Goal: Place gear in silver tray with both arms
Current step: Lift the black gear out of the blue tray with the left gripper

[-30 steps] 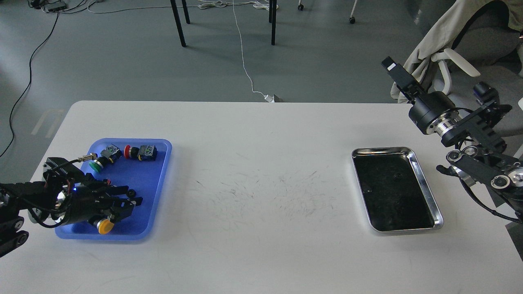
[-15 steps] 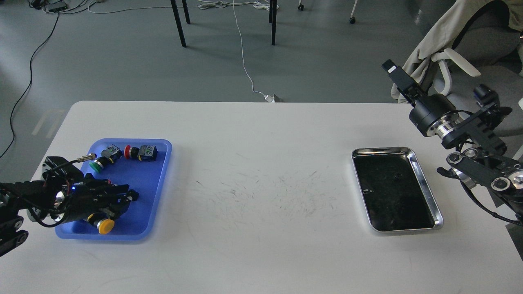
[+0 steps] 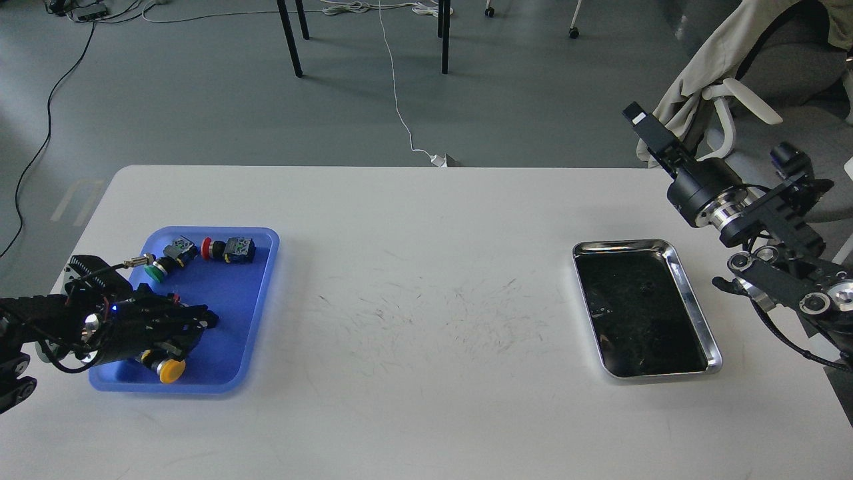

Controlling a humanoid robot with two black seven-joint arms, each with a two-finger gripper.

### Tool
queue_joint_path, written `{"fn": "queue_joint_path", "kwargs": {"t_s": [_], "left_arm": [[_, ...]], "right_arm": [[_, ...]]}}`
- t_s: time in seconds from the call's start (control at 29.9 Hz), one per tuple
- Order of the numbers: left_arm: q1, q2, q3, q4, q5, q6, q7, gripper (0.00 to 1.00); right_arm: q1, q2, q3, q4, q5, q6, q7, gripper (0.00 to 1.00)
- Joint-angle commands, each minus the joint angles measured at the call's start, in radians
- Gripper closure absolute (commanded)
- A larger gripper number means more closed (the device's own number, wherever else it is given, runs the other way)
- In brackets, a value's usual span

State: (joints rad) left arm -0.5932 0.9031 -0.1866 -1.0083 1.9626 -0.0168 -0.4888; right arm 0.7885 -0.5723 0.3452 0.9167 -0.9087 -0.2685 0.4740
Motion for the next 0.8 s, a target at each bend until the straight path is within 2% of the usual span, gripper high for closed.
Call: {"fn": "queue_joint_path", "kwargs": {"t_s": [0.0, 0.27, 0.47, 0.57, 0.7, 0.77], "left_arm": [[-0.017, 0.032, -0.011, -0.006, -0.007, 0.003, 0.000, 0.91], [-0.198, 0.115, -0.016, -0.121, -0.045, -0.060, 0.000, 0.91], [-0.319, 0.103, -0.019, -0.260, -0.047, -0.136, 0.000, 0.92], [-0.350, 0.067, -0.017, -0.328, -0.034, -0.160, 0.000, 0.91], [-0.359, -0.026, -0.014, -0.348, -0.004, -0.190, 0.000, 0.91], [-0.366, -0.079, -0.016, -0.351, 0.027, -0.215, 0.000, 0.91]], "right_arm": [[-0.002, 0.000, -0.002, -0.004, -0.001, 0.002, 0.000, 0.26], [-0.002, 0.017, 0.000, -0.002, -0.001, 0.000, 0.000, 0.26], [0.003, 0.019, 0.014, -0.002, 0.001, -0.001, 0.000, 0.26], [0.003, 0.019, 0.021, 0.001, 0.002, -0.009, -0.002, 0.26], [0.003, 0.019, 0.043, 0.007, 0.004, -0.014, -0.002, 0.26], [0.003, 0.019, 0.069, 0.007, 0.014, -0.014, -0.003, 0.23]]}}
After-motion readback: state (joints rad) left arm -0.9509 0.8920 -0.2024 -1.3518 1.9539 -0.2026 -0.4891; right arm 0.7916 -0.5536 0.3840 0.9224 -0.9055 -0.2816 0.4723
